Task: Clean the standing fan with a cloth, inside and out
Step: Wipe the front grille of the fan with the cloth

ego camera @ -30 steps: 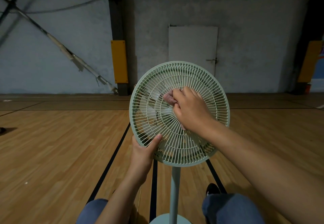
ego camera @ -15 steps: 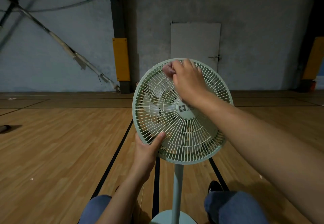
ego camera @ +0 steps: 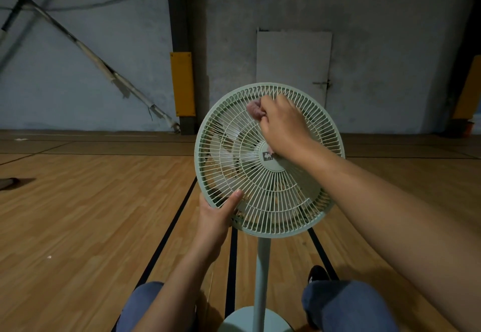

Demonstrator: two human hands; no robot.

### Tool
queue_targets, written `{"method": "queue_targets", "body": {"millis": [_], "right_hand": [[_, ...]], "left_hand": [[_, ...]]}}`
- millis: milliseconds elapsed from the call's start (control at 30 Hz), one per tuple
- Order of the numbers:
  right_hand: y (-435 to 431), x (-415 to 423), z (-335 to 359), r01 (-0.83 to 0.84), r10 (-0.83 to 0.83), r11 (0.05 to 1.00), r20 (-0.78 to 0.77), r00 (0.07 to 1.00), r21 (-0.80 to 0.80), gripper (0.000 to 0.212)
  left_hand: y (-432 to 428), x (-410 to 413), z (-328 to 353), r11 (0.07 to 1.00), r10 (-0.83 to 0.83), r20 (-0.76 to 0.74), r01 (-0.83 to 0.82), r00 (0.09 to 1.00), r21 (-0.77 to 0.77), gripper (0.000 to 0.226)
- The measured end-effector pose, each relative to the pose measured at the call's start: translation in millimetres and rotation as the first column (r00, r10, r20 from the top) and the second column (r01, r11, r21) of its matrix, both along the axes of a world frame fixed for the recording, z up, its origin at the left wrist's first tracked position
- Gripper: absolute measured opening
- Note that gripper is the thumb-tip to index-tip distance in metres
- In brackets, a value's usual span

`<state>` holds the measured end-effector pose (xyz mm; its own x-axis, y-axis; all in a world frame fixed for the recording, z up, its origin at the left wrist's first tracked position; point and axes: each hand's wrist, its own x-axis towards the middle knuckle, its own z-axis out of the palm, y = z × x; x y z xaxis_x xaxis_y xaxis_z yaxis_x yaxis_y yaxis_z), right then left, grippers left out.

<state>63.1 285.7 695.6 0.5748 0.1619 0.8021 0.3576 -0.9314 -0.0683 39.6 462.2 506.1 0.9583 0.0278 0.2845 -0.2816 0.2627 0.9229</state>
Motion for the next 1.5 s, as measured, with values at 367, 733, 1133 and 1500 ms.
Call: {"method": "queue_targets", "body": {"millis": [367, 733, 1133, 1500], "right_hand": [[-27, -20, -27, -0.054, 0.045, 0.997, -0.16, 0.986, -0.052, 0.019], [-20, -17, 32, -0.124, 0.146, 0.976, -0.113, 0.983, 0.18, 0.017], [46, 31, 85, -0.192, 0.183, 0.958, -0.063, 0.981, -0.212, 0.017], [36, 45, 88, -0.234, 0.221, 0.969, -0.148, 0.964, -0.075, 0.016]], "left_hand": [[7, 8, 1, 0.999, -0.042, -0.024, 0.042, 0.999, 0.021, 0.081], [47, 41, 84, 0.962, 0.148, 0.043, -0.154, 0.988, 0.224, 0.092], [41, 79, 175, 0.785, 0.18, 0.22, -0.274, 0.959, 0.555, 0.073], [34, 73, 167, 0.797, 0.199, 0.221, -0.289, 0.955, 0.53, 0.063]]}}
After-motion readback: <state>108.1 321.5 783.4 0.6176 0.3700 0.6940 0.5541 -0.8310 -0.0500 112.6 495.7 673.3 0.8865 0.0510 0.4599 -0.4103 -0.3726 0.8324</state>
